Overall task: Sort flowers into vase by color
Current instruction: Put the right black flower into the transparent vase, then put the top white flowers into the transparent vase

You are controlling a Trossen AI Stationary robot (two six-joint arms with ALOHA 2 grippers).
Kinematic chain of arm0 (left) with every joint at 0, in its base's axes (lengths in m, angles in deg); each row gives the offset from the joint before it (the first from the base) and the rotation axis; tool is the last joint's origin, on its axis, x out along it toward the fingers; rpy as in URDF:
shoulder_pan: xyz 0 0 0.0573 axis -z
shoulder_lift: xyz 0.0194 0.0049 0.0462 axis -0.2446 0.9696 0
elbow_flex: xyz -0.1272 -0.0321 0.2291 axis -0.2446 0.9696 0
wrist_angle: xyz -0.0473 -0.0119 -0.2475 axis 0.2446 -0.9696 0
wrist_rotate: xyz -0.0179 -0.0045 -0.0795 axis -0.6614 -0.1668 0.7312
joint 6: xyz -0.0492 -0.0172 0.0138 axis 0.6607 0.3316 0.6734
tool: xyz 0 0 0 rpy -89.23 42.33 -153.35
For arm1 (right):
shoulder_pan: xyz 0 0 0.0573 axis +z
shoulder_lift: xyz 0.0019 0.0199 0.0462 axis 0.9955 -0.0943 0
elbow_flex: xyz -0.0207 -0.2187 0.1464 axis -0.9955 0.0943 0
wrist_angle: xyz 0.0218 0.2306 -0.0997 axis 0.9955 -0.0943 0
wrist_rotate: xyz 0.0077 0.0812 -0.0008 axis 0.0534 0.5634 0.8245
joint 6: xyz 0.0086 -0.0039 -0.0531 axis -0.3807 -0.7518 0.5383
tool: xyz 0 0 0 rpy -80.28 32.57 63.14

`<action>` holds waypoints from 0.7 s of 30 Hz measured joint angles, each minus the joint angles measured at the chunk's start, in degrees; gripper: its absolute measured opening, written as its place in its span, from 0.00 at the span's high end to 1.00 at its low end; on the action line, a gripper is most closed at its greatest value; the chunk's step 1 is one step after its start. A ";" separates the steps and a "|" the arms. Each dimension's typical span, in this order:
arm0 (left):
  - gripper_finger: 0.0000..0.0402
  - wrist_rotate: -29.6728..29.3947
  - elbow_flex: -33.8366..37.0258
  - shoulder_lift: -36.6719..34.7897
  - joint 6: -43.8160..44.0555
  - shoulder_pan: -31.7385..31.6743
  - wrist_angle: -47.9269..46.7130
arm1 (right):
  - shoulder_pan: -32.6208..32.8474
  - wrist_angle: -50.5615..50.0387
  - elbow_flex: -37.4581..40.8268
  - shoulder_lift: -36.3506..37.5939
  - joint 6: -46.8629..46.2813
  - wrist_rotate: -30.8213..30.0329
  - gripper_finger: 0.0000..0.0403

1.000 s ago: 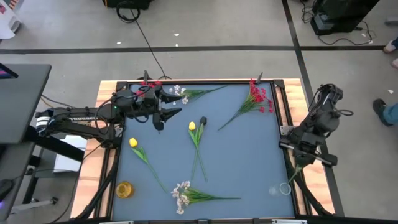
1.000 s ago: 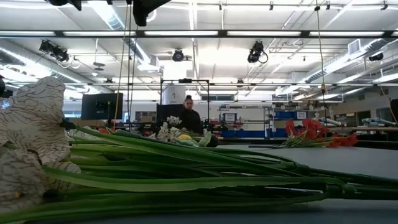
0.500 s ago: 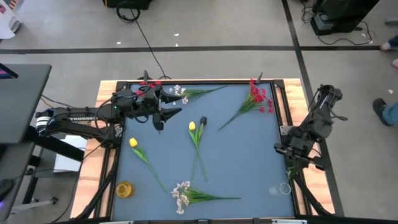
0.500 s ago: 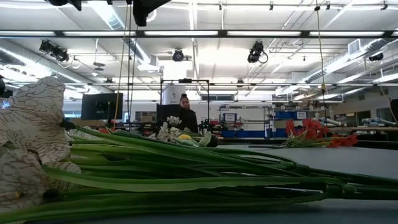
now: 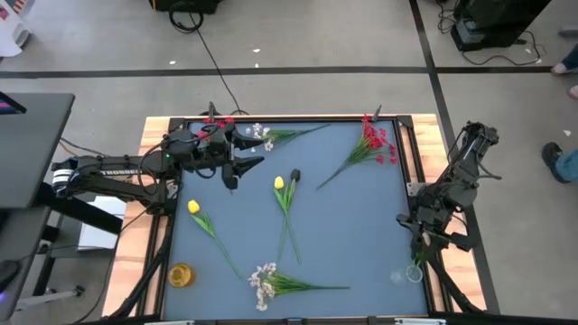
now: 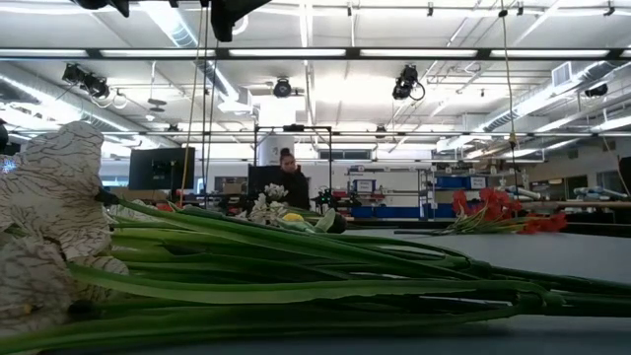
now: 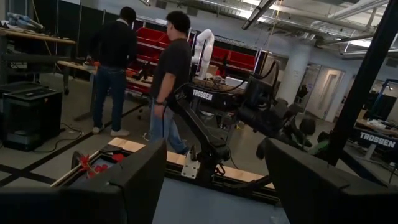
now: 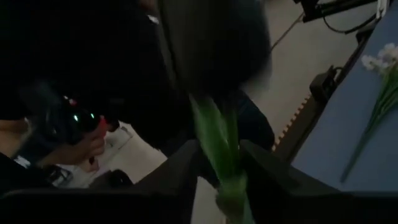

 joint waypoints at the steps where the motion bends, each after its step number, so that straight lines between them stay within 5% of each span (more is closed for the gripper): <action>1: 0.31 0.00 0.00 0.00 0.00 0.00 0.02 | -0.01 -0.55 0.00 -0.22 0.77 0.59 0.63; 6: 0.31 0.00 0.00 0.00 0.00 0.00 0.01 | 0.01 -4.71 0.00 -0.17 2.97 2.49 0.54; 21: 0.31 0.00 0.00 0.00 0.00 0.02 0.01 | 0.01 -3.52 -11.01 0.71 11.53 -5.56 0.53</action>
